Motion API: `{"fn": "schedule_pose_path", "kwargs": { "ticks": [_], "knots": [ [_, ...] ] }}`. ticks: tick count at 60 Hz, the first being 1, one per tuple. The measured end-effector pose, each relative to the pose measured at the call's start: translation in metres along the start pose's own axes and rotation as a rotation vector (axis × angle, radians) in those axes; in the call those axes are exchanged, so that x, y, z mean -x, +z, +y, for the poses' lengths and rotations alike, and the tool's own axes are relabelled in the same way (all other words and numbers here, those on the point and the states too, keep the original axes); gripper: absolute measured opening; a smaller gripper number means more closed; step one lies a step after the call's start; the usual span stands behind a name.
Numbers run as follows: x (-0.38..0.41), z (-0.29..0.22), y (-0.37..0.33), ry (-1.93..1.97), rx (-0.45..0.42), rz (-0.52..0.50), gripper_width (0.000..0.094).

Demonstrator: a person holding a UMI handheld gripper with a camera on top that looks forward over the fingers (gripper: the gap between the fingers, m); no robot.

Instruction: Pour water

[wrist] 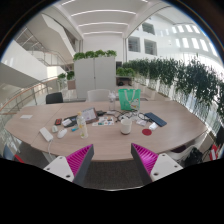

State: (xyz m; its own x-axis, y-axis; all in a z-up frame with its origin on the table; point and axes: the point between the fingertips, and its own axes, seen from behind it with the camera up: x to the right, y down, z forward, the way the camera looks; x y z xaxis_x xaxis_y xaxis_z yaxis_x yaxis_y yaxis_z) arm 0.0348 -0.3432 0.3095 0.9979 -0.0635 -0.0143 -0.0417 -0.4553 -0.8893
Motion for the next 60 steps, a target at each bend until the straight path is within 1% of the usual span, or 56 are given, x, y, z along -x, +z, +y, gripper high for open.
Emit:
{"fn": "schedule_pose_path", "kwargs": {
  "ticks": [4, 7, 8, 9, 19, 28, 35, 43, 51, 60],
  "knots": [
    [0.002, -0.001, 0.007, -0.014, -0.013, 0.006, 0.0822],
    [0.019, -0.003, -0.002, -0.034, -0.022, 0.016, 0.082],
    [-0.003, -0.005, 0.008, -0.042, -0.024, 0.016, 0.082],
    [0.024, -0.005, 0.005, -0.048, -0.025, 0.019, 0.0821],
    [0.053, -0.006, 0.01, -0.062, -0.035, 0.017, 0.0822],
    [0.082, 0.004, 0.048, -0.073, -0.064, -0.062, 0.0821],
    [0.113, 0.016, 0.102, -0.078, -0.103, -0.125, 0.0821],
    [0.16, 0.02, 0.191, -0.108, -0.209, -0.195, 0.0821],
    [0.202, 0.019, 0.296, -0.136, -0.287, -0.212, 0.082],
    [0.224, 0.015, 0.389, -0.138, -0.293, -0.18, 0.0821]
  ]
}}
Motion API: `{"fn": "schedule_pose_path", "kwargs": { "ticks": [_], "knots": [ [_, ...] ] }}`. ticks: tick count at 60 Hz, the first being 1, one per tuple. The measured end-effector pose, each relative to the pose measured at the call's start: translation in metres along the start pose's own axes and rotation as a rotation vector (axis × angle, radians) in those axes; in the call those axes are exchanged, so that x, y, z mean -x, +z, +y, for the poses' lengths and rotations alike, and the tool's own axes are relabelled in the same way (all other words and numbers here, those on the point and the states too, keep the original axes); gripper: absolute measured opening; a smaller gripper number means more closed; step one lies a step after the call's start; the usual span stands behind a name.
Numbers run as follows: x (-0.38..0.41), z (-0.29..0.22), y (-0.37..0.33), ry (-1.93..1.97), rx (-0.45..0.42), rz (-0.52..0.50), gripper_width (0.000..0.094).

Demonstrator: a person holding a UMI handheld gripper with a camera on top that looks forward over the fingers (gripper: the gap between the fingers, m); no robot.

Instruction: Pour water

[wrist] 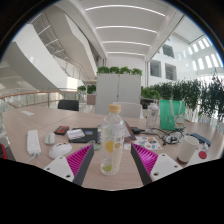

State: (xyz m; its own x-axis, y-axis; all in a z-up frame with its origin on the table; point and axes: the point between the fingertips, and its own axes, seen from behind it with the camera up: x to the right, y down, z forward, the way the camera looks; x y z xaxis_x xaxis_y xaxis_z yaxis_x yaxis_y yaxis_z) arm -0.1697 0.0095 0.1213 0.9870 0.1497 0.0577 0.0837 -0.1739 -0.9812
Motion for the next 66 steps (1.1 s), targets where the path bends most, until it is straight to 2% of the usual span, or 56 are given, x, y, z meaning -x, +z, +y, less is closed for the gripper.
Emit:
{"fn": "schedule_pose_path", "kwargs": {
  "ticks": [10, 12, 13, 14, 21, 25, 30, 37, 44, 45, 46, 51, 56, 57, 58, 66],
  "knots": [
    [0.003, 0.006, 0.072, 0.028, -0.041, 0.008, 0.08],
    [0.003, 0.005, 0.082, 0.016, -0.055, 0.004, 0.071],
    [0.003, 0.006, 0.086, 0.003, -0.058, 0.002, 0.0609],
    [0.003, 0.007, 0.09, -0.016, -0.06, 0.006, 0.0547],
    [0.007, 0.0, 0.1, -0.039, -0.109, -0.013, 0.0471],
    [0.004, 0.004, 0.105, -0.011, -0.076, 0.006, 0.0434],
    [0.004, 0.005, 0.107, 0.011, -0.028, -0.008, 0.0322],
    [0.007, 0.007, 0.105, 0.135, 0.086, -0.074, 0.0322],
    [-0.019, -0.053, 0.088, 0.364, 0.076, -0.115, 0.0324],
    [-0.031, -0.057, 0.084, 0.413, 0.069, -0.13, 0.0298],
    [-0.04, -0.065, 0.08, 0.464, 0.064, -0.136, 0.0323],
    [-0.092, -0.102, 0.067, 0.737, 0.049, -0.127, 0.0324],
    [-0.15, -0.096, 0.063, 1.049, 0.035, -0.119, 0.0322],
    [-0.159, -0.094, 0.062, 1.118, 0.036, -0.122, 0.0295],
    [-0.166, -0.097, 0.055, 1.19, 0.04, -0.112, 0.0322],
    [-0.205, -0.073, 0.064, 1.764, 0.073, -0.138, 0.032]
  ]
}}
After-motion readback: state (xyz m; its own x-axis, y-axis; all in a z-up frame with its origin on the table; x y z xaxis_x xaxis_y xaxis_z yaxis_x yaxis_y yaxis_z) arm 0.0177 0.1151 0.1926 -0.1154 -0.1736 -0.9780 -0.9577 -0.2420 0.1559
